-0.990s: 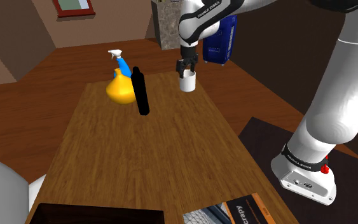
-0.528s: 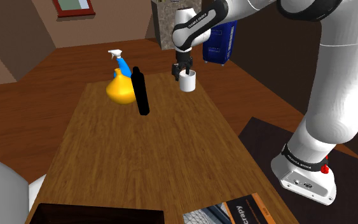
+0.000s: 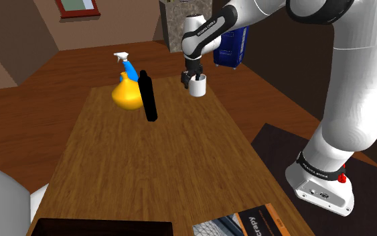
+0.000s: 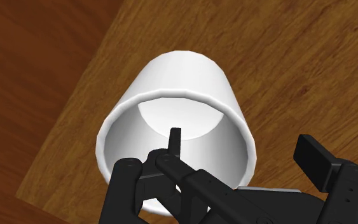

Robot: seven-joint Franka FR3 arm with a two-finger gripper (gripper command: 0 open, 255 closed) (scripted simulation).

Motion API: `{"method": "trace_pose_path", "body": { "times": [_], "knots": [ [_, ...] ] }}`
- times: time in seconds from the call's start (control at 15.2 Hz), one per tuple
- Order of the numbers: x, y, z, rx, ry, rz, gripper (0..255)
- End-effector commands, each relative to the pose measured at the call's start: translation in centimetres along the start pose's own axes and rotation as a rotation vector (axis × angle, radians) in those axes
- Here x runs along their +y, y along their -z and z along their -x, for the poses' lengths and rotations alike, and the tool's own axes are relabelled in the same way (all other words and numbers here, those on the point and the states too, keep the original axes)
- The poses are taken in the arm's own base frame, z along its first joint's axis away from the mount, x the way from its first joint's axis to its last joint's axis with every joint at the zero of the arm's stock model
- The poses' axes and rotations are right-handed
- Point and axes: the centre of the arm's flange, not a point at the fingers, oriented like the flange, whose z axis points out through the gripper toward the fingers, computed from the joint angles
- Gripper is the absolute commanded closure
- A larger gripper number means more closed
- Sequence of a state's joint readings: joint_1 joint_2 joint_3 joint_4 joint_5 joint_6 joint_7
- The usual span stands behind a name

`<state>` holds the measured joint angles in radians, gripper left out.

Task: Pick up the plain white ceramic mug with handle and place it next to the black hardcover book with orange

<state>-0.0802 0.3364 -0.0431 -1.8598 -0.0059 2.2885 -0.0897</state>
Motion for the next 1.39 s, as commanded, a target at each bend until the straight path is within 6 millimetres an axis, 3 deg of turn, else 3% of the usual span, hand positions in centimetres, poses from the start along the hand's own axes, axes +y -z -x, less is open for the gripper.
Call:
{"method": "trace_pose_path", "body": {
  "times": [0.0,0.2,0.26,0.86,1.32],
  "knots": [
    [0.0,0.0,0.0,0.0,0.0,0.0,0],
    [0.0,0.0,0.0,0.0,0.0,0.0,0],
    [0.0,0.0,0.0,0.0,0.0,0.0,255],
    [0.0,0.0,0.0,0.0,0.0,0.0,255],
    [0.1,3.7,-0.3,0.0,0.0,0.0,255]
  ]
}}
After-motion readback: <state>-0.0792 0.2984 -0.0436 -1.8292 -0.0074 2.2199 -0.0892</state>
